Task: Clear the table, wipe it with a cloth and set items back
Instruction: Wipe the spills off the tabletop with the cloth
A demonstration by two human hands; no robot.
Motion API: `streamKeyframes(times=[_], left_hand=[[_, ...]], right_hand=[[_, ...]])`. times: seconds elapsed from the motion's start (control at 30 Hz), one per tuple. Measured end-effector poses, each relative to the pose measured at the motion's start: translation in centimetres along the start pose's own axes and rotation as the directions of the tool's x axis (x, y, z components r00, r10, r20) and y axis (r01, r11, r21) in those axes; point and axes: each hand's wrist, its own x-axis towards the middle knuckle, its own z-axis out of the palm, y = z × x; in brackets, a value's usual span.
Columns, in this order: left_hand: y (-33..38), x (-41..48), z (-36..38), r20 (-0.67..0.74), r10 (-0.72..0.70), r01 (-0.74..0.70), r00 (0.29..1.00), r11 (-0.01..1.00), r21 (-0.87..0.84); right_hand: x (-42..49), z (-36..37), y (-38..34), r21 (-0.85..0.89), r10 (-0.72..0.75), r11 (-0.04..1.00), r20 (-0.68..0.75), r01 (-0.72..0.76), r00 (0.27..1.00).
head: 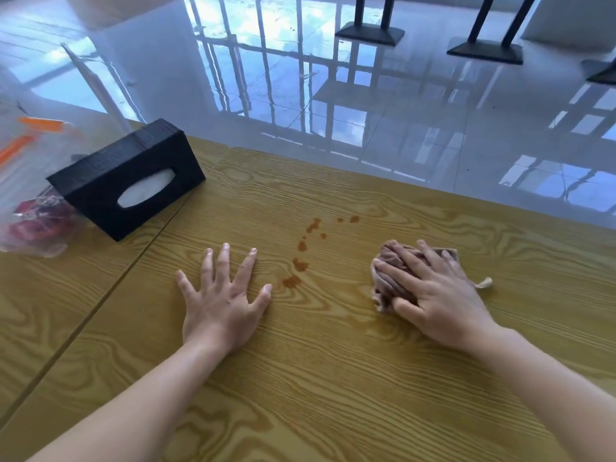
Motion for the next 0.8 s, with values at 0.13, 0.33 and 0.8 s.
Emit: streamKeyframes(times=[0.13,0.33,0.8], left_hand=[[0.1,0.0,0.0,-0.007,-0.002,0.002,1.000,1.000,0.003],[-0.1,0.0,0.0,-0.004,-0.013,0.013,1.000,1.000,-0.011],[-0.1,0.1,-0.1,-0.005,-0.009,0.009,1.000,1.000,0.005]], right_hand=[[5.1,-1.3,2.0,0.050,0.251,0.967,-0.020,-0.250,0.968],[13.7,-1.8,-5.5,0.113,0.255,0.961,-0.014,-0.252,0.967],[4.2,-0.5,-0.6,0.036,0.203,0.979,-0.036,-0.201,0.979]])
